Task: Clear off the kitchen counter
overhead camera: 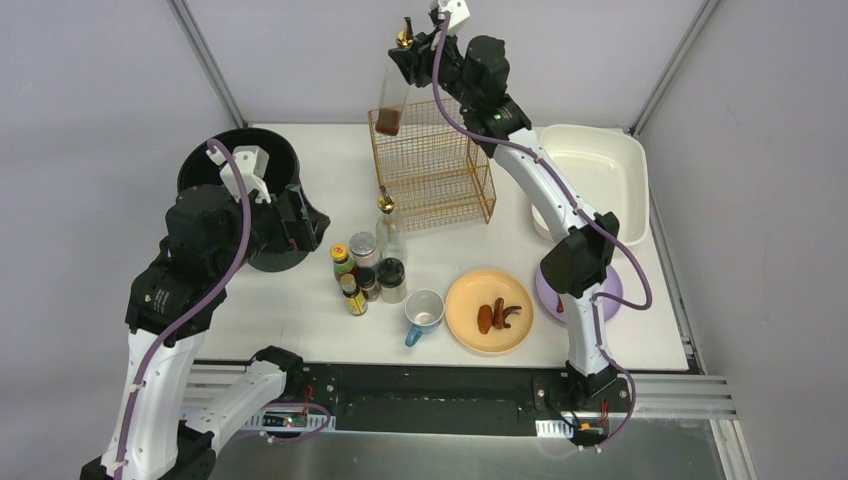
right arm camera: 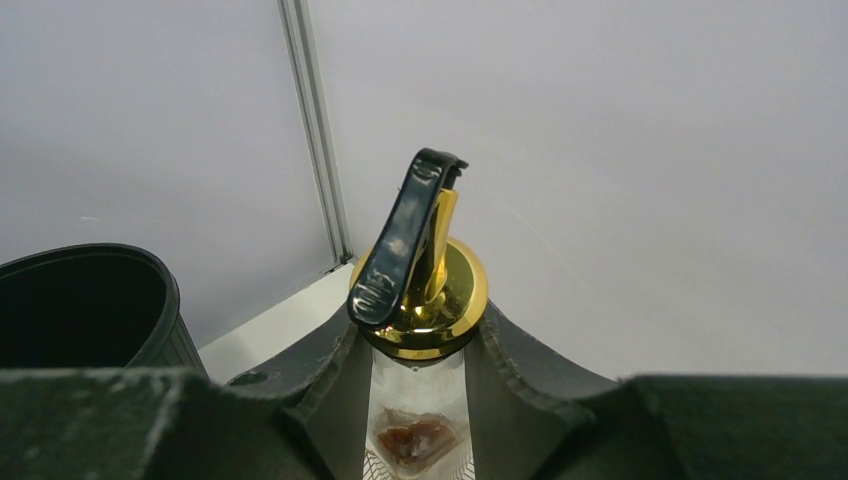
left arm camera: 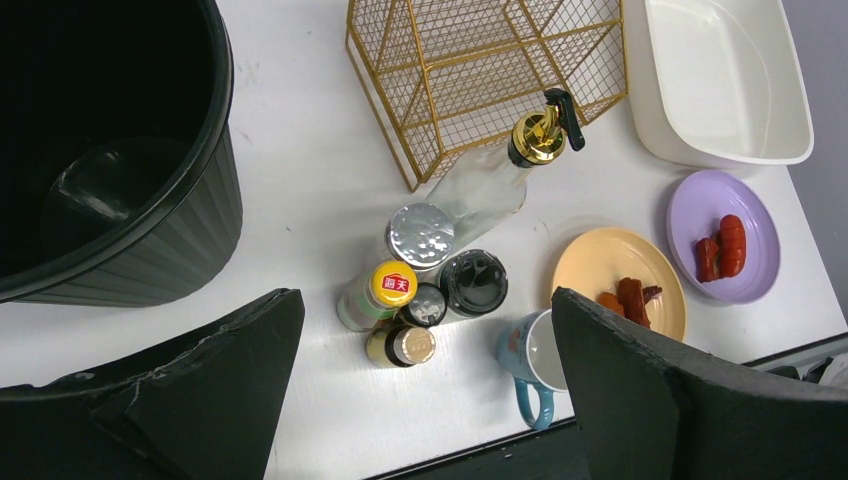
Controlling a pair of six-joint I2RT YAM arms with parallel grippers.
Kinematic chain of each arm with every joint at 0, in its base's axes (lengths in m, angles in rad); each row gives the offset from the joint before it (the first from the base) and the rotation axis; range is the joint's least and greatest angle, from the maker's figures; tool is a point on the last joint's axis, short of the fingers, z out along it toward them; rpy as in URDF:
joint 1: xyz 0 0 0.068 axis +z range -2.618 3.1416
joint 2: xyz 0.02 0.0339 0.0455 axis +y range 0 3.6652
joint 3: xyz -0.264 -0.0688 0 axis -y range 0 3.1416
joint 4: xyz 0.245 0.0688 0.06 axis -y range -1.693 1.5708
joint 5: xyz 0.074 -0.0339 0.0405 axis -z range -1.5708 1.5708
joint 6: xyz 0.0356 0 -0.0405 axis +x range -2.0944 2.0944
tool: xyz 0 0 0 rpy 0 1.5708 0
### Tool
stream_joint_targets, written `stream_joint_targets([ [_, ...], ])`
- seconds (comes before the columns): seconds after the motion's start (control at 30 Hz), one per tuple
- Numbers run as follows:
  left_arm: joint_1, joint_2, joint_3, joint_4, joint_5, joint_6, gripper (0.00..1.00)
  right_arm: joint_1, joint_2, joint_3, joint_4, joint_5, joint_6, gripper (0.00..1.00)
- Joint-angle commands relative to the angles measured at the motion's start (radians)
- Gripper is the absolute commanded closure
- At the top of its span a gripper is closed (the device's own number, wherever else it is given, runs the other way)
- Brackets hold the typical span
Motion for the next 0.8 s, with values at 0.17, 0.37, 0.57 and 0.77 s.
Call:
stream_joint_targets([
  [0.17,0.006,-0.010,0.015,0.010,0.004,0.014,0.01,0.000,-0.018,-0.011,0.178,0.006,0.017,1.00],
  [0.37,0.007,-0.022,0.016,0.009,0.000,0.017,0.01,-0.003,0.005,-0.028,0.164,-0.043,-0.014,1.00],
  [0.57,0.007,-0.023,0.016,0.004,-0.006,0.022,0.00,-0.033,0.025,-0.061,0.192,-0.219,-0.024,1.00],
  [0.77,0.006,-0.012,0.015,0.005,-0.001,0.022,0.00,-0.065,0.052,-0.067,0.211,-0.377,0.018,1.00],
])
